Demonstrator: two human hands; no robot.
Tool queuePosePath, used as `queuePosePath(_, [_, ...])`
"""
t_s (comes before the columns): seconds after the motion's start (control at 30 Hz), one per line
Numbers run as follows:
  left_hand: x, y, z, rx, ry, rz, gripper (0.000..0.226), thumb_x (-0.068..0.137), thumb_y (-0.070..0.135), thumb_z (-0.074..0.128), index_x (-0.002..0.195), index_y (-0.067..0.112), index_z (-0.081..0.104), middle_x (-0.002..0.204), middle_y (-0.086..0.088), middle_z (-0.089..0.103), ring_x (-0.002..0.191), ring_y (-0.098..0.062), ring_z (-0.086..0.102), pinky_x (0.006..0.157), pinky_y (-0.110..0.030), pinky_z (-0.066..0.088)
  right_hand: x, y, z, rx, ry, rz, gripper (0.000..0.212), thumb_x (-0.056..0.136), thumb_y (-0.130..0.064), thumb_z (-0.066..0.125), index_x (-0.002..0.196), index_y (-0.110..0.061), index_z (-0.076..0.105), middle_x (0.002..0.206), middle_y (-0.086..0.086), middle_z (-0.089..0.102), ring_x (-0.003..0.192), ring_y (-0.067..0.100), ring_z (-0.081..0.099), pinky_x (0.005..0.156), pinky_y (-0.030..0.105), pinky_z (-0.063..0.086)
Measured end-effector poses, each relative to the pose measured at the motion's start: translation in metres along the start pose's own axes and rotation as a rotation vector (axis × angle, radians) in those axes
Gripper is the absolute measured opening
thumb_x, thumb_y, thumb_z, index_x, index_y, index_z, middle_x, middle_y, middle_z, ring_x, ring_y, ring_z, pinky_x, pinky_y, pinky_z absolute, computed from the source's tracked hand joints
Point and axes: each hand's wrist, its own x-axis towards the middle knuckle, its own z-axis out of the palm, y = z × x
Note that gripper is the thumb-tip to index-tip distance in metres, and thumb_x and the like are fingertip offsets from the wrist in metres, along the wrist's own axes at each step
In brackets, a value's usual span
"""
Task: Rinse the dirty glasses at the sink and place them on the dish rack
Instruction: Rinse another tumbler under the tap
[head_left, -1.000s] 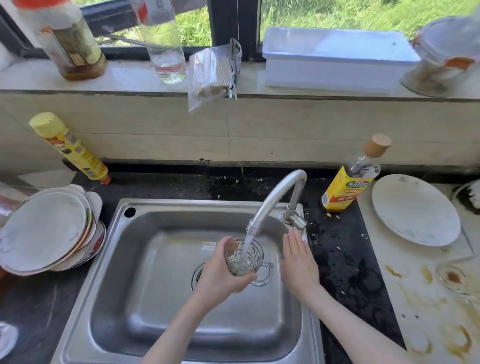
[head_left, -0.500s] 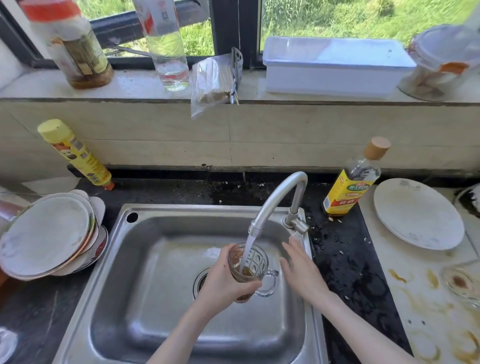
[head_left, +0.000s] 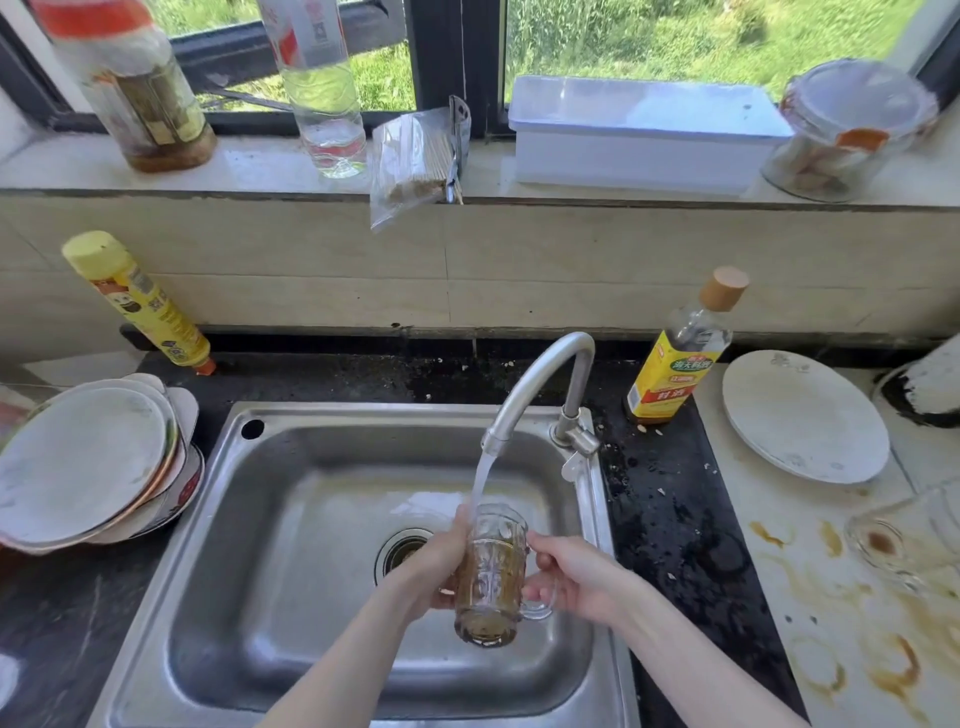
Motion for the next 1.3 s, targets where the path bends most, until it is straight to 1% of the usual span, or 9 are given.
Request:
queuePosePath(0.1, [-0.004,0.001,0.008,0.066,0.058,-0.007,0.067,0.093,0.062,0.013,0.105,0.014,0.058,0.086,-0.001,0.065,0.079,-0.013,0.062,0.068,-0.028,0.053,0.004,0.002,-0.002,0.142,0.058,0.072,0.029,0.095,-0.018,0.054,0.068,-0.009,0.049,0.040,-0.002,0.045,0.037,0.016,0.057,0.040,0.019,0.037])
queuePosePath(0.23, [0.001,0.008,0.016,0.336,0.082,0.076,0.075,0.093,0.063,0.021,0.143,0.009,0.033,0.135,-0.014,0.050,0.118,-0.027,0.054,0.093,-0.038,0.049,0.007,0.001,0.003,0.251,0.117,0.056,0.025,0.096,-0.018,0.051,0.074,-0.007,0.048,0.040,0.001,0.046,0.042,0.016,0.057,0.033,0.017,0.037])
queuePosePath(0.43, [0.013,0.021,0.013,0.293,0.213,0.226,0.077,0.090,0.061,0.028,0.127,-0.006,0.040,0.103,-0.022,0.062,0.073,-0.023,0.059,0.063,-0.034,0.045,-0.003,-0.007,0.012,0.166,0.028,-0.043,0.022,0.098,-0.020,0.048,0.080,-0.007,0.048,0.066,0.006,0.040,0.037,0.015,0.052,0.033,0.018,0.036])
queuePosePath(0.6, [0.007,0.021,0.014,0.191,0.217,0.339,0.069,0.094,0.057,0.029,0.145,0.011,0.023,0.142,-0.011,0.043,0.126,-0.026,0.045,0.103,-0.039,0.036,0.002,-0.013,0.021,0.311,0.086,-0.117,0.020,0.098,-0.022,0.049,0.089,-0.006,0.058,0.052,-0.001,0.049,0.039,0.011,0.049,0.040,0.020,0.040])
queuePosePath(0.77, [-0.004,0.004,0.010,0.192,0.223,0.465,0.050,0.094,0.046,0.044,0.137,0.022,0.036,0.114,0.007,0.061,0.081,-0.005,0.065,0.062,-0.013,0.049,0.008,-0.017,0.025,0.457,0.076,-0.152,0.026,0.100,-0.026,0.044,0.108,-0.004,0.054,0.041,-0.002,0.055,0.037,0.010,0.048,0.035,0.019,0.035])
queuePosePath(0.87, [-0.011,-0.004,0.003,0.111,0.181,0.435,0.065,0.089,0.051,0.051,0.143,0.026,0.025,0.133,0.011,0.052,0.107,-0.011,0.059,0.088,-0.023,0.048,0.005,-0.017,0.028,0.420,0.026,-0.227,0.027,0.099,-0.026,0.046,0.110,-0.004,0.056,0.052,-0.002,0.063,0.044,0.012,0.051,0.039,0.019,0.037])
queuePosePath(1.03, [-0.022,-0.012,-0.012,0.044,0.049,0.419,0.067,0.077,0.024,0.076,0.125,0.031,0.029,0.116,0.020,0.051,0.098,0.011,0.050,0.072,-0.008,0.044,-0.006,-0.012,0.023,-0.015,-0.005,-0.464,0.024,0.096,-0.021,0.051,0.091,-0.004,0.066,0.076,0.001,0.068,0.057,0.015,0.054,0.053,0.020,0.039])
queuePosePath(1.2, [-0.015,-0.028,-0.013,0.051,0.146,0.499,0.078,0.064,0.003,0.083,0.120,0.030,0.035,0.118,0.010,0.049,0.103,-0.002,0.056,0.080,-0.020,0.048,-0.010,-0.007,0.015,-0.357,-0.112,-0.493,0.025,0.093,-0.011,0.050,0.069,-0.006,0.057,0.134,-0.006,0.051,0.120,0.007,0.046,0.094,0.019,0.033])
queuePosePath(1.3, [-0.013,-0.031,-0.009,0.103,0.222,0.563,0.080,0.063,0.007,0.083,0.122,0.033,0.035,0.122,0.016,0.049,0.116,-0.006,0.049,0.098,-0.028,0.042,-0.012,-0.004,0.015,-0.397,-0.096,-0.522,0.024,0.096,-0.014,0.046,0.076,-0.012,0.058,0.133,-0.015,0.044,0.104,-0.010,0.049,0.078,0.000,0.033])
